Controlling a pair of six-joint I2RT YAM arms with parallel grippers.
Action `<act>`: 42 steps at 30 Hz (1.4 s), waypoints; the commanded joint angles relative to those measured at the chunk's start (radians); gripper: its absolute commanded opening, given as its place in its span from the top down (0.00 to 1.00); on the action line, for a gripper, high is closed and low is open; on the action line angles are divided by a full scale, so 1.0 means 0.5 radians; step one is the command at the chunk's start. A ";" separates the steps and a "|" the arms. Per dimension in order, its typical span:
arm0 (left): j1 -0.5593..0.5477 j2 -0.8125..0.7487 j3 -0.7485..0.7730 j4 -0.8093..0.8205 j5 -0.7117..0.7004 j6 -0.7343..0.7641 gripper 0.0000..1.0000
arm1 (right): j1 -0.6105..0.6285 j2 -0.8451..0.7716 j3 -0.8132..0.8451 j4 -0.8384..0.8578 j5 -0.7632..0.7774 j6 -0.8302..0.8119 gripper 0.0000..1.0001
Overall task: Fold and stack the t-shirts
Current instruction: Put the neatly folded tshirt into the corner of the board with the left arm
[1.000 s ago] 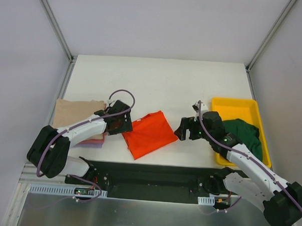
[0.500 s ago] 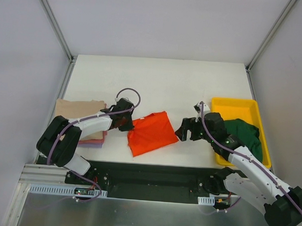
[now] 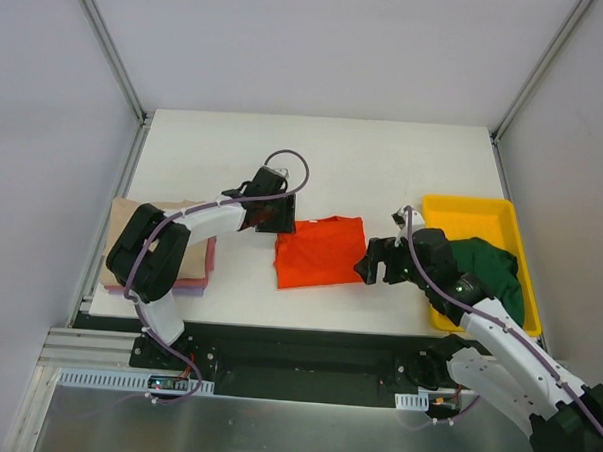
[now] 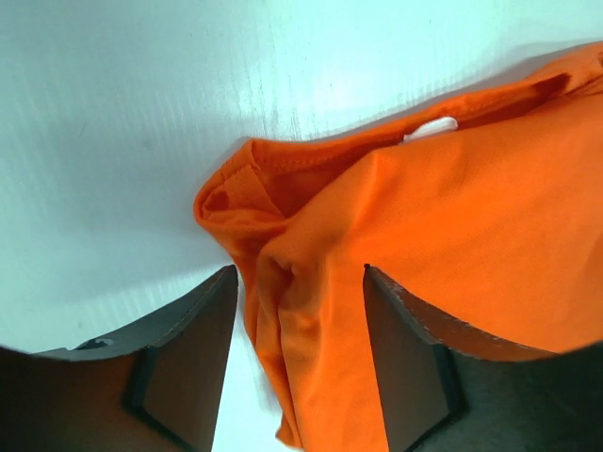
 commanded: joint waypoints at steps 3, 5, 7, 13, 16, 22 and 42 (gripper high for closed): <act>-0.004 -0.374 -0.056 -0.215 -0.194 0.077 0.31 | -0.005 -0.131 -0.017 -0.055 0.068 0.002 0.04; -0.004 -0.445 -0.166 -0.224 -0.216 0.025 0.26 | -0.002 -0.155 -0.030 -0.058 0.062 -0.007 0.04; -0.004 -0.488 -0.246 -0.215 -0.100 -0.018 0.24 | -0.005 -0.167 -0.042 -0.058 0.062 -0.010 0.04; -0.047 -0.399 -0.323 -0.138 0.023 -0.211 0.26 | -0.002 -0.180 -0.073 -0.052 0.037 -0.026 0.04; -0.074 -0.304 -0.305 -0.110 0.008 -0.334 0.29 | -0.005 -0.183 -0.079 -0.046 0.040 -0.029 0.04; -0.130 -0.062 -0.301 -0.123 -0.014 -0.570 0.40 | -0.002 -0.238 -0.079 -0.080 0.044 -0.047 0.04; -0.381 -0.076 0.125 -0.702 -1.080 0.015 1.00 | -0.005 -0.401 -0.085 -0.175 0.139 -0.075 0.04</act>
